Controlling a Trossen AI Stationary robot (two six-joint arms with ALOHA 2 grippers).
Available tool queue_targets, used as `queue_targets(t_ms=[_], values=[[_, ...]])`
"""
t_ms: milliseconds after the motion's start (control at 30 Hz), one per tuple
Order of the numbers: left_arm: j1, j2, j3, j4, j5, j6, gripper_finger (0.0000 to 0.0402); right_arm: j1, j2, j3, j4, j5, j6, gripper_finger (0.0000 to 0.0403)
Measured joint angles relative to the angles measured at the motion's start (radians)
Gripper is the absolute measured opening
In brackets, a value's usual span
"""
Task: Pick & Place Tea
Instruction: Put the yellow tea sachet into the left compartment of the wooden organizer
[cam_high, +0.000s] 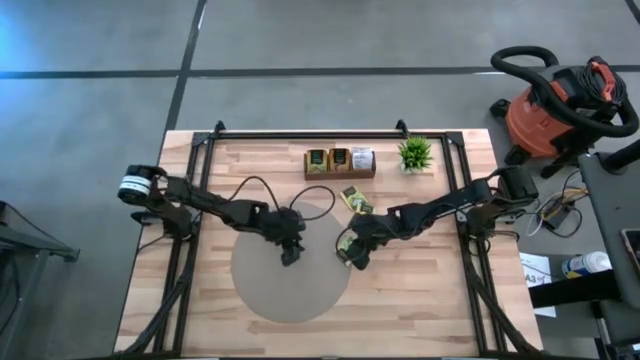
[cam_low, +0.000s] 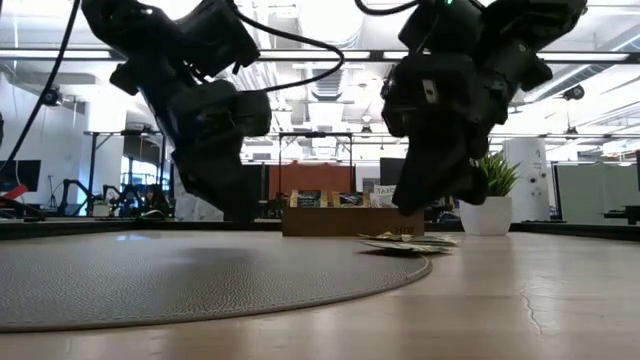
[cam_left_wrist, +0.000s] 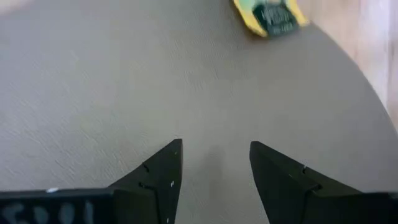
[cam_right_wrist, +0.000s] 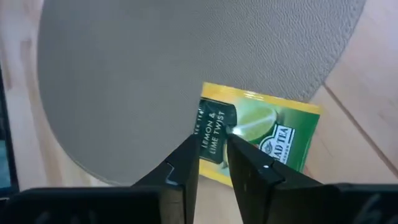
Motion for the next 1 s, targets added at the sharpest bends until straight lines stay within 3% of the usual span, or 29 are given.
queue_targets(t_ms=[367, 533, 700, 1000], values=[[0.001, -0.001, 0.004, 0.094, -0.021, -0.002, 0.0183, 0.002, -0.019, 0.026, -0.27, 0.002, -0.145, 0.0073], [0.001, -0.001, 0.0, 0.104, -0.03, 0.001, 0.0183, 0.002, 0.03, 0.025, -0.203, 0.002, -0.258, 0.0077], [0.001, -0.001, -0.032, 0.102, -0.046, -0.001, 0.0183, 0.002, 0.117, 0.057, -0.118, 0.0, -0.265, 0.0077], [0.001, -0.001, -0.049, 0.103, -0.047, -0.012, 0.0183, -0.003, 0.269, 0.302, -0.126, -0.002, -0.308, 0.0074]])
